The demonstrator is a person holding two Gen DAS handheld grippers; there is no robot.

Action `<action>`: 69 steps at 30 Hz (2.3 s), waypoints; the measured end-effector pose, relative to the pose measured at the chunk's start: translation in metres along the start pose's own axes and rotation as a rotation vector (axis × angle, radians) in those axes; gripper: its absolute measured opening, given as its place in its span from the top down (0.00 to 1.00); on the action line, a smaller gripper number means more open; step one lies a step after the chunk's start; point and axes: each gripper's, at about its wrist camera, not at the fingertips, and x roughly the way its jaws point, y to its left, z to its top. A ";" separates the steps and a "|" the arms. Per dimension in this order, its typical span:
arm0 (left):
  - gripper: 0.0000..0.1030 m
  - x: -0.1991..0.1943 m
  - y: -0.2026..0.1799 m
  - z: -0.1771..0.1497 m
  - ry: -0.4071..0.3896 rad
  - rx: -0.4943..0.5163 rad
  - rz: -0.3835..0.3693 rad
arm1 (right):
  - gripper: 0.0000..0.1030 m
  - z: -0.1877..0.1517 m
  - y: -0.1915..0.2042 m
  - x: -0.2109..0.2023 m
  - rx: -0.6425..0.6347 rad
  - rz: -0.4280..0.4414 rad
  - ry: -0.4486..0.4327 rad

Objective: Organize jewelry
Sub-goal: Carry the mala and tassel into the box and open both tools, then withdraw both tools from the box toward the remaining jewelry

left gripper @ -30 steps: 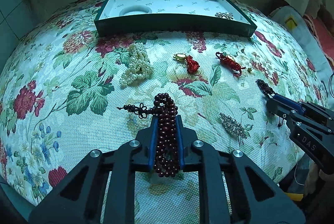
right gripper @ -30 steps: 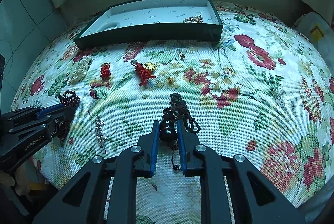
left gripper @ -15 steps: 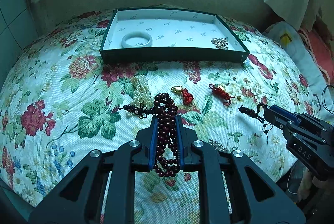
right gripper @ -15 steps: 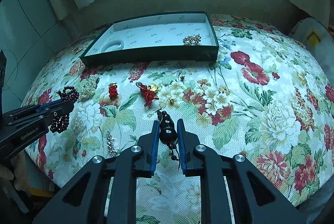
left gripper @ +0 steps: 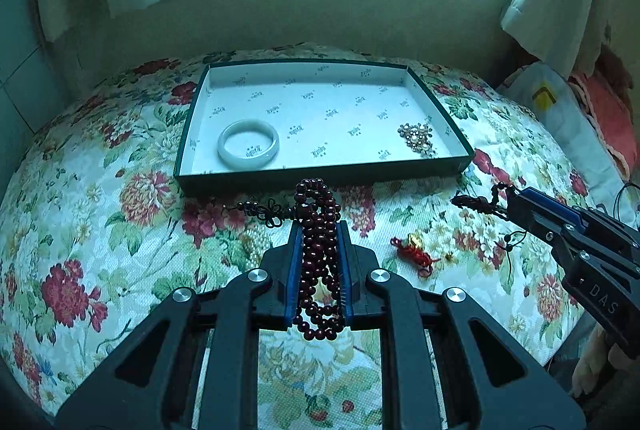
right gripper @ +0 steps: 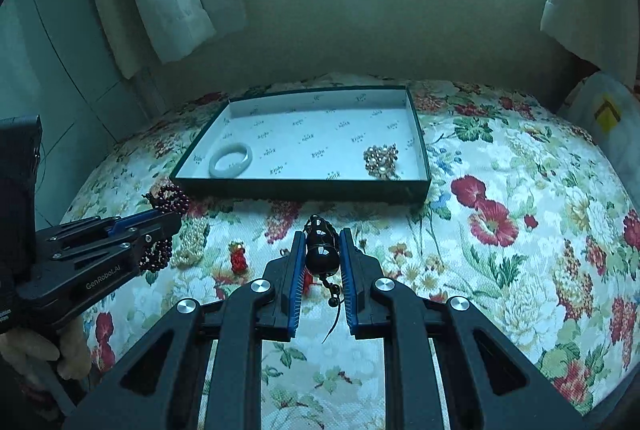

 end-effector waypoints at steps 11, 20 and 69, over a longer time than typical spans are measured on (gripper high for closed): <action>0.84 0.052 -0.001 0.071 -0.057 0.005 0.005 | 0.83 0.065 -0.012 0.055 0.015 0.011 -0.064; 0.84 0.125 0.003 0.080 0.006 0.002 0.016 | 0.83 0.066 -0.021 0.135 0.044 0.016 0.014; 0.33 0.081 0.011 0.050 0.039 -0.026 0.057 | 0.51 0.035 -0.026 0.095 0.051 -0.006 0.060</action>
